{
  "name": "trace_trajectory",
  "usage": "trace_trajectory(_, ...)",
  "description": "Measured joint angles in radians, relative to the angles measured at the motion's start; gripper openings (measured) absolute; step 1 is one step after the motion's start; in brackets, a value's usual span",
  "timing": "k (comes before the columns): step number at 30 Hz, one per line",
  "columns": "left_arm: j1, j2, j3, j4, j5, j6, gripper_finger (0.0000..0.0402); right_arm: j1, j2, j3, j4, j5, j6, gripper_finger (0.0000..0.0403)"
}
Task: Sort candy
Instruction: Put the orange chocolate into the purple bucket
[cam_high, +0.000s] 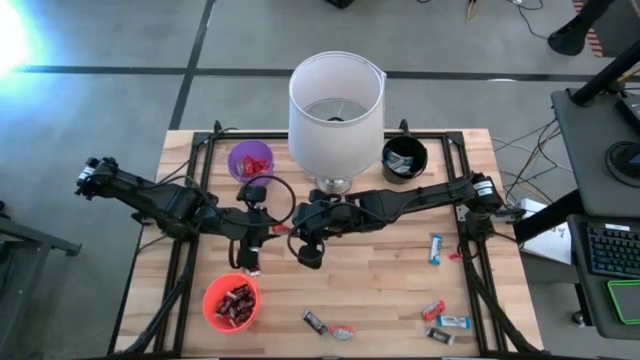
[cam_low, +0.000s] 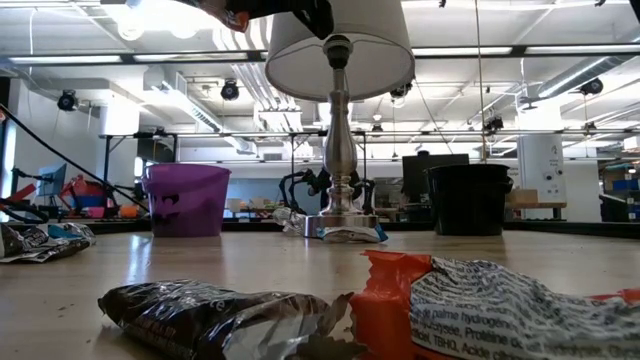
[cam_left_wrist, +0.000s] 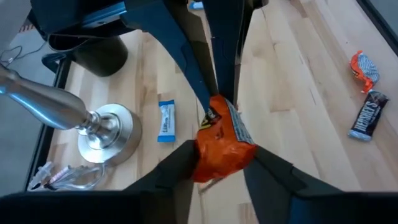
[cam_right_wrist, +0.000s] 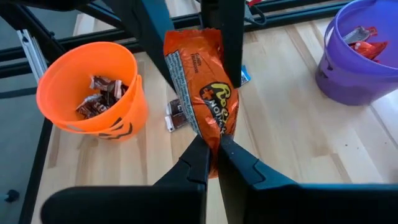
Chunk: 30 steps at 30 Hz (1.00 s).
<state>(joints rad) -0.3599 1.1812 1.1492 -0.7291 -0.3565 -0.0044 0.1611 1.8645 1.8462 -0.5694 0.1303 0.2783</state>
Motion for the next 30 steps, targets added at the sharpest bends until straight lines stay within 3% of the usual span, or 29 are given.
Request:
trace_trajectory(8, 0.017, -0.004, 0.0, 0.0, 0.002, 0.001, 0.0043, 0.0, 0.0, 0.0, 0.0, 0.0, 0.002, 0.0013)
trace_trajectory(16, 0.017, -0.005, 0.0, 0.0, 0.002, 0.0, 0.0029, -0.001, 0.0, 0.0, 0.001, -0.005, 0.003, 0.002)
trace_trajectory(26, 0.018, -0.013, 0.0, -0.047, -0.007, -0.001, 0.0028, -0.002, 0.0, 0.0, 0.0, -0.052, 0.042, 0.0123)
trace_trajectory(30, 0.024, -0.034, 0.0, -0.141, -0.099, -0.012, 0.0028, -0.002, 0.0, 0.0, -0.029, -0.054, 0.09, 0.0154)
